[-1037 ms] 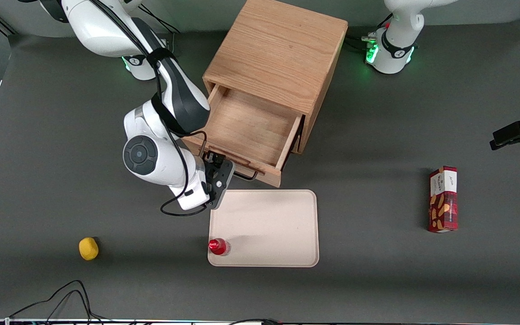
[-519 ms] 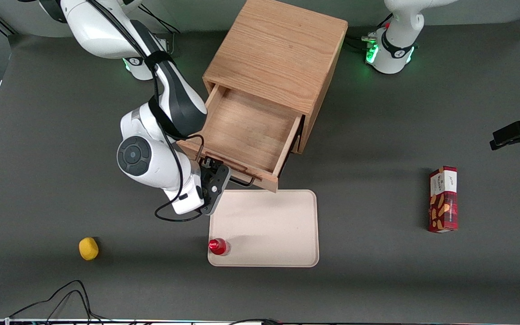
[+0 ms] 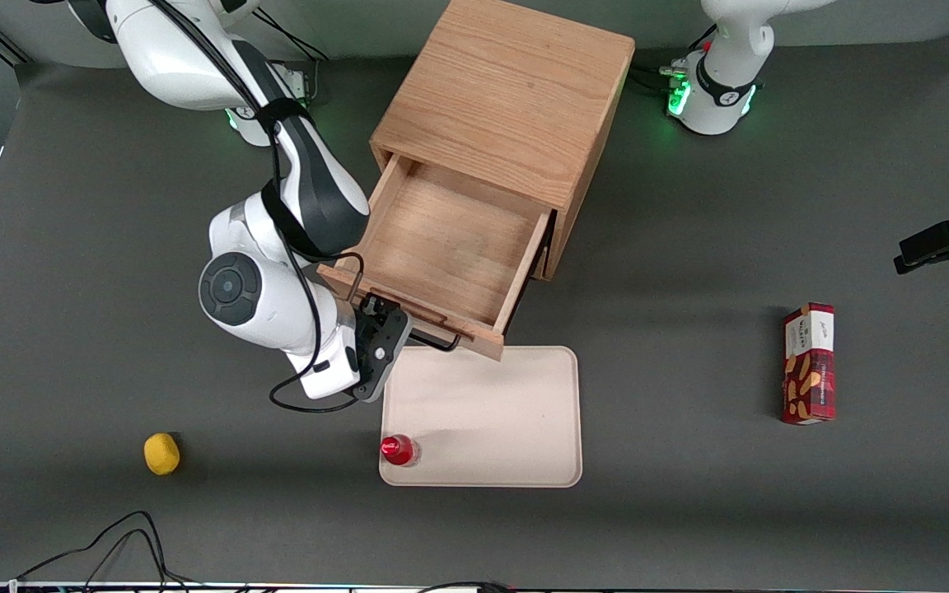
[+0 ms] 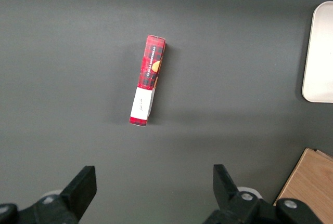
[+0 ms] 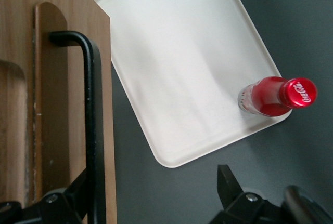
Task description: Open upper drawer
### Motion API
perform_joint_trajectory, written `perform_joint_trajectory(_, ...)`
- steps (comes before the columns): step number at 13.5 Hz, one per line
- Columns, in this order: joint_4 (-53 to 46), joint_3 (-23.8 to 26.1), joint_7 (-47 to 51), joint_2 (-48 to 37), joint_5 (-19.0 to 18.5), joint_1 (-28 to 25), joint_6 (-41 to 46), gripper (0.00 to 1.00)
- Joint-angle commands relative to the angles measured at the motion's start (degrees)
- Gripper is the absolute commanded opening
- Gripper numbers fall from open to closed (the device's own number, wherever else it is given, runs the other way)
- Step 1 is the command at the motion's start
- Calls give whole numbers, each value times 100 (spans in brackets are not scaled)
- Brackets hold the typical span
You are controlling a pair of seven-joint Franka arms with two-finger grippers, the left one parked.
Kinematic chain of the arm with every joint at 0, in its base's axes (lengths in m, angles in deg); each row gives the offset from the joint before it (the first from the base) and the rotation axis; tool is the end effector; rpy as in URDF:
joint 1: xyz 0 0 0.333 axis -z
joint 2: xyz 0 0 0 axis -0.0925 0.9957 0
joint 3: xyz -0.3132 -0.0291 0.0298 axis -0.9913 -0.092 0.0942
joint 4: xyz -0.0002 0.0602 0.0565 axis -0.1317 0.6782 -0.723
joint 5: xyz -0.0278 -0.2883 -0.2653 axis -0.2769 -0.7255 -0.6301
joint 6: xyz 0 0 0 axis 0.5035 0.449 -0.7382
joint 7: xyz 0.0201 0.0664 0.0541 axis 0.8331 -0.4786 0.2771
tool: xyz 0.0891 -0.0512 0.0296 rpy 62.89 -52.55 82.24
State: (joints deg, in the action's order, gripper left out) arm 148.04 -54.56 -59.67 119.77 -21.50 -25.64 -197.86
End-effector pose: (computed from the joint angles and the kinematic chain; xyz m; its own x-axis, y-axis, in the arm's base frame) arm 0.6548 0.3254 0.3929 0.4731 0.8653 0.1660 0.8800 -0.4547 -0.1375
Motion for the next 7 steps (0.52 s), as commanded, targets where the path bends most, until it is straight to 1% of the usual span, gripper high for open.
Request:
perform_joint_trajectory(1, -252, -36, -212, 148, 162, 36, 26, 100)
perform_joint_trajectory(7, -270, -36, -301, 148, 162, 71, 53, 100)
